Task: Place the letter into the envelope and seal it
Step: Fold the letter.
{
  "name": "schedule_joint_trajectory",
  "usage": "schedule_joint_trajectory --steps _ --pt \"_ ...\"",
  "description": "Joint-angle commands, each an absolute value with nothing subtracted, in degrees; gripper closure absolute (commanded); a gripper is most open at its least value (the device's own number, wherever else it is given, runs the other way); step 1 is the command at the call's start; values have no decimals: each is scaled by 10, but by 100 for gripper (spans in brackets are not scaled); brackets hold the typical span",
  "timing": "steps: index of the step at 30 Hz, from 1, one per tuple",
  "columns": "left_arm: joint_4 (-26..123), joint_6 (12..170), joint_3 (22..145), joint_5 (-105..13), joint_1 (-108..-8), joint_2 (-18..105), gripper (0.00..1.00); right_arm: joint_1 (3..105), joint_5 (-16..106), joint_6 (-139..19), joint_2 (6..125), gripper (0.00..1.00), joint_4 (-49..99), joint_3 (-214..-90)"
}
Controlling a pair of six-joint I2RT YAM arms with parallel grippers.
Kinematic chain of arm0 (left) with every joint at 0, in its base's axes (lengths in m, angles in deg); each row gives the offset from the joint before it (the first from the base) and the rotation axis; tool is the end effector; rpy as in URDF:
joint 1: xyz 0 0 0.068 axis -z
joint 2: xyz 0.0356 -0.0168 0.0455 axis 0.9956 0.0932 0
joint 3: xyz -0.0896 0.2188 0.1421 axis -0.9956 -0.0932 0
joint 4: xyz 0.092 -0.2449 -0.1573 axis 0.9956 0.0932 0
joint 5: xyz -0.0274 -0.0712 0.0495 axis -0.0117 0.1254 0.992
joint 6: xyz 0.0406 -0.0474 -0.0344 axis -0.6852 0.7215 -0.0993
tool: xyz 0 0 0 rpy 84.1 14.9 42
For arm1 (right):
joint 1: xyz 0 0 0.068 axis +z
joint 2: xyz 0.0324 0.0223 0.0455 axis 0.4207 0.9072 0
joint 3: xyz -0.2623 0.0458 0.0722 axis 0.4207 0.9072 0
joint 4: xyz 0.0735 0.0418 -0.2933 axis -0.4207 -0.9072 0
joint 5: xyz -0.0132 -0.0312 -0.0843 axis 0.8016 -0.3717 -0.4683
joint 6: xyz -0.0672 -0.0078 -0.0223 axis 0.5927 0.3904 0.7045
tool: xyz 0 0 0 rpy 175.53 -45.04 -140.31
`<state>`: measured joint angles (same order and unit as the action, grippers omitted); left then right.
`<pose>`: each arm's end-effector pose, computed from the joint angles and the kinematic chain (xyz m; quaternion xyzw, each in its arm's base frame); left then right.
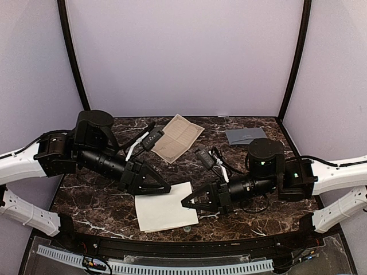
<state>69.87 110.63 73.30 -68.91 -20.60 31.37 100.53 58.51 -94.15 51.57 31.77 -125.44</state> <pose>0.1084 -0.2920 0.3602 0.3701 0.7174 -0.5526 0.2074 0.0629 0.3324 0.2982 -0.3391 0.6958 0.6004 0.2008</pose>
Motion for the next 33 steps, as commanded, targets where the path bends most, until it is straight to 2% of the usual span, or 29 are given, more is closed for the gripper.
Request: schedule_joint_trajectory --steps 1,10,18,26,33 --pt "709 1095 747 -696 -202 313 61 1009 581 -944 515 100 335 -1257" --pt "718 1088 745 -685 -202 320 59 1009 594 -941 522 100 337 -1260" --pt "712 1086 745 -688 -202 321 78 1008 591 -941 529 100 333 -1262" --pt "713 1084 744 -696 -202 322 82 1009 577 -940 524 100 326 -1261" --pt "715 1083 745 -707 -202 322 95 1009 568 -940 524 100 319 -1260"
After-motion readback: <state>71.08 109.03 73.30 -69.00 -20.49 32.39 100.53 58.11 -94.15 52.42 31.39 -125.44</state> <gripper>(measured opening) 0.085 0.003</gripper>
